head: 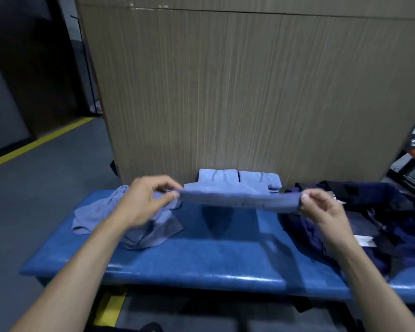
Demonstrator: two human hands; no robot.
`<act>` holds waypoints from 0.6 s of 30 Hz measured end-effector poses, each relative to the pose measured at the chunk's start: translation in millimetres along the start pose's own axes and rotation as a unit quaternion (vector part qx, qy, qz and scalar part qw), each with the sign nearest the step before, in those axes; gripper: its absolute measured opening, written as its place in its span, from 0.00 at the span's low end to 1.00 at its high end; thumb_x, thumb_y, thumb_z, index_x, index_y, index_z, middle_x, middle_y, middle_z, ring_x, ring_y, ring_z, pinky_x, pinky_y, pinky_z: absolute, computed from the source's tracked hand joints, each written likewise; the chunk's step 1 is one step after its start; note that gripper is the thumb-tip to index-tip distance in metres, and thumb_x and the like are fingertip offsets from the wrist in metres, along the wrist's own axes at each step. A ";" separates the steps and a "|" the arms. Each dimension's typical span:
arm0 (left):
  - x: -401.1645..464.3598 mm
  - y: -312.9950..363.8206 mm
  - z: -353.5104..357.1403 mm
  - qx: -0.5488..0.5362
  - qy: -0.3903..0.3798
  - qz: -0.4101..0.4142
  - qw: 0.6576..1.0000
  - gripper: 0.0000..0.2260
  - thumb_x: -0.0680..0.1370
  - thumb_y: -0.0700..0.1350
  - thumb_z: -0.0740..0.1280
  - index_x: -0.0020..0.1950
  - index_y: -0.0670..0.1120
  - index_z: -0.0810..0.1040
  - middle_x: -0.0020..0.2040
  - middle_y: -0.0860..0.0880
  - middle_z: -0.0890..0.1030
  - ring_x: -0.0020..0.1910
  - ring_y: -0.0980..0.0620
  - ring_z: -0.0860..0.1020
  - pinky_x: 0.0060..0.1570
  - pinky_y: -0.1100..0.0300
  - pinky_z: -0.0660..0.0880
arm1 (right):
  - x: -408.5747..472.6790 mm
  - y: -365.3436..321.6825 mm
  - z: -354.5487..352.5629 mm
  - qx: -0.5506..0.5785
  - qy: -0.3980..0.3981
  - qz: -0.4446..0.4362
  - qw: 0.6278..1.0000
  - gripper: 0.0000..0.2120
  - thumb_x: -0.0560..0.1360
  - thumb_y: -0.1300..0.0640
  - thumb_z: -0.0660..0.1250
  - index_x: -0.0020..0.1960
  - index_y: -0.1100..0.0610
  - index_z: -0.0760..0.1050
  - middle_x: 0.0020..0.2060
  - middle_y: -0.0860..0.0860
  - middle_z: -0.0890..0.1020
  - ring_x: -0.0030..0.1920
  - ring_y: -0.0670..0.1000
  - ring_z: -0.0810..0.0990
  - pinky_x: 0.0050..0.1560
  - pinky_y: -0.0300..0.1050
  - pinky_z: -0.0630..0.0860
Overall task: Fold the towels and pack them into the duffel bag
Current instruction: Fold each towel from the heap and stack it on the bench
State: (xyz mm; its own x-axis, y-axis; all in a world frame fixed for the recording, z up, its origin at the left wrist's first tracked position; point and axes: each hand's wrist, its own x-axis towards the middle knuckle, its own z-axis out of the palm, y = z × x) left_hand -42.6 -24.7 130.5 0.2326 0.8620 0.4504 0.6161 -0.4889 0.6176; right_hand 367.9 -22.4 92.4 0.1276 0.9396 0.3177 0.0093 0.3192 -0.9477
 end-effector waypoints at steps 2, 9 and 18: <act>-30.3 -20.8 18.0 -0.012 -0.079 -0.029 0.996 0.03 0.77 0.48 0.71 0.49 0.52 0.85 0.47 0.58 0.85 0.50 0.57 0.83 0.55 0.57 0.78 | -22.8 23.6 -10.8 -0.024 -0.036 0.063 0.997 0.27 0.62 0.32 0.79 0.46 0.54 0.80 0.40 0.53 0.79 0.43 0.50 0.77 0.44 0.41 0.78; -105.5 -59.1 63.6 -0.154 -0.242 -0.147 0.947 0.04 0.77 0.44 0.74 0.48 0.45 0.83 0.45 0.46 0.85 0.44 0.58 0.80 0.49 0.63 0.75 | -67.0 63.0 -40.1 -0.056 -0.194 0.253 0.946 0.28 0.57 0.40 0.83 0.43 0.58 0.77 0.36 0.53 0.72 0.36 0.47 0.70 0.40 0.37 0.73; -77.9 -71.7 71.9 -0.225 -0.269 -0.254 0.901 0.07 0.81 0.42 0.69 0.51 0.37 0.80 0.35 0.46 0.78 0.34 0.53 0.76 0.39 0.63 0.74 | -44.9 66.0 -32.9 -0.118 -0.196 0.346 0.910 0.06 0.78 0.58 0.71 0.47 0.59 0.75 0.35 0.55 0.75 0.34 0.51 0.75 0.37 0.43 0.78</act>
State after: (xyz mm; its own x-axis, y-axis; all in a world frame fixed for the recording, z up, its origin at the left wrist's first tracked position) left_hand -50.8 -47.2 4.8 0.4121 0.8712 -0.2669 0.4057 0.0869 0.9098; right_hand 395.4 -47.6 14.5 -0.1782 0.8923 -0.4148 0.2804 -0.3580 -0.8906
